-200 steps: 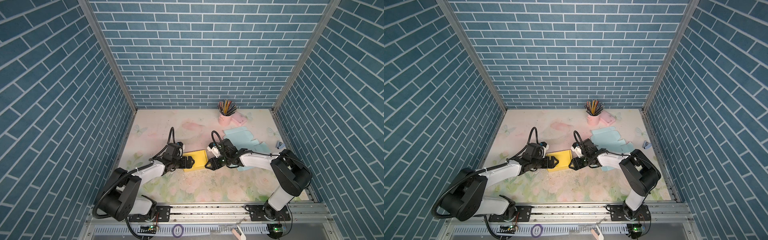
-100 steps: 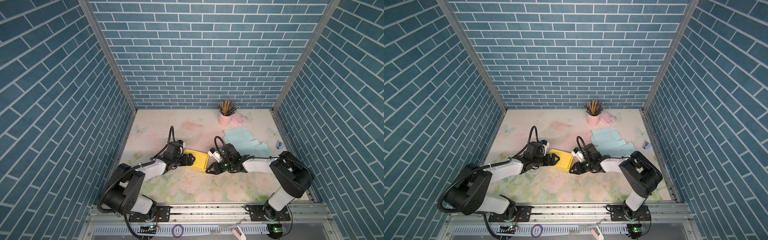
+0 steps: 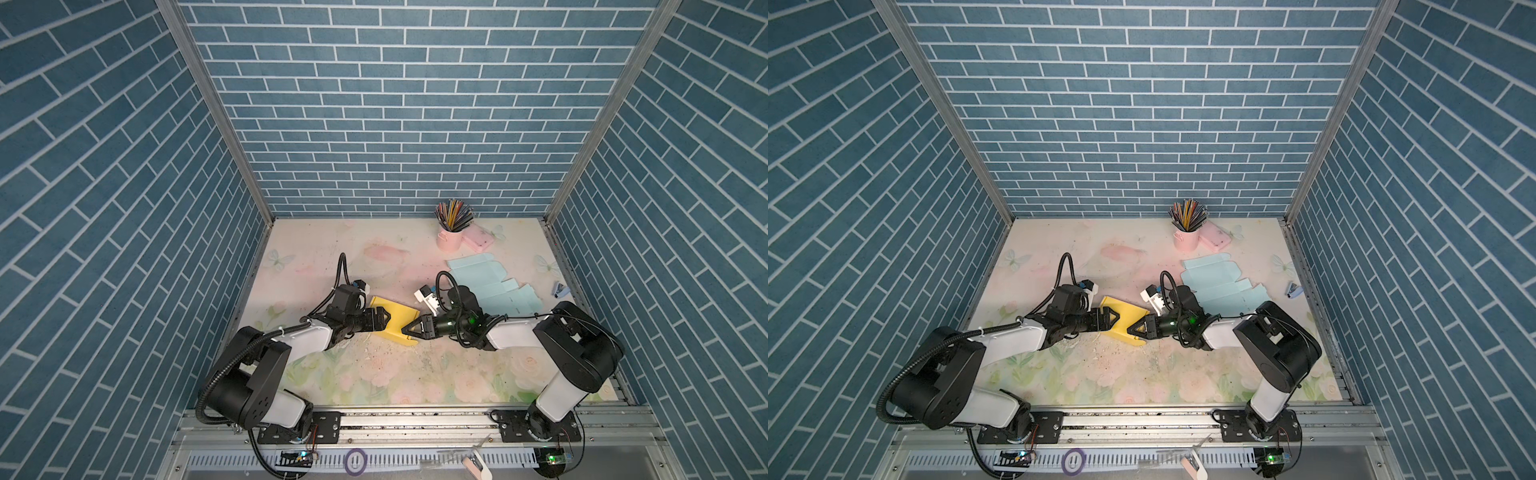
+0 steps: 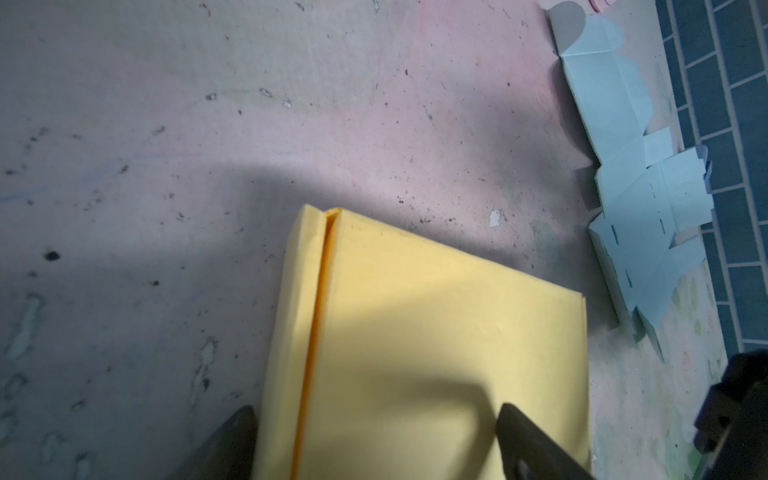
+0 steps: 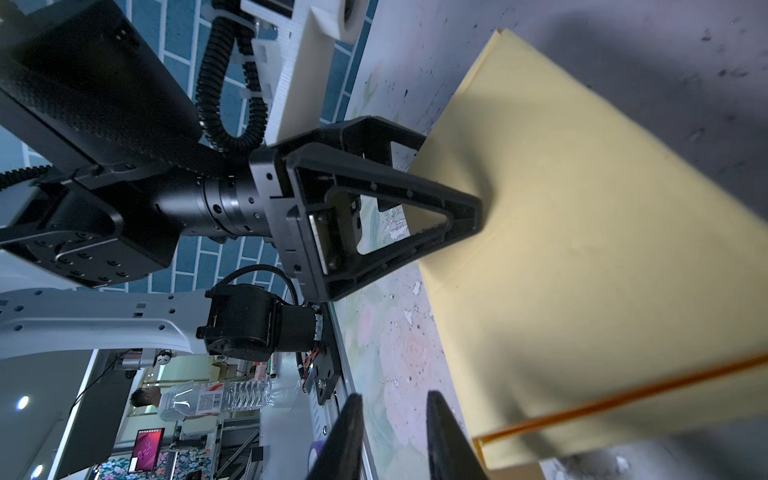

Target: Fold the paper box

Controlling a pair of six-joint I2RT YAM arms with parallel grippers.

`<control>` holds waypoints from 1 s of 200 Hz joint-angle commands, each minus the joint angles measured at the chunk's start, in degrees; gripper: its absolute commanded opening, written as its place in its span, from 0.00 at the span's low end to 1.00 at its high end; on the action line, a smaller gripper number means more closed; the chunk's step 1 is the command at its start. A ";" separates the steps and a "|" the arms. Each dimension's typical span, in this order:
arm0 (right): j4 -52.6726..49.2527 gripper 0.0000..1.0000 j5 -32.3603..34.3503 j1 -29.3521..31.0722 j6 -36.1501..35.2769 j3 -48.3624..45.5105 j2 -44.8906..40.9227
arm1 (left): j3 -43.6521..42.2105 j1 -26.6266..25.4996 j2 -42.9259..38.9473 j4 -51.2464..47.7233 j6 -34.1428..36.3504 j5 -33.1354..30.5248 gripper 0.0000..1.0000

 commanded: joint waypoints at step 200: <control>-18.20 0.26 10.89 7.00 -15.74 3.86 -0.80 | -1.97 -0.19 0.71 -1.78 -1.77 1.17 0.90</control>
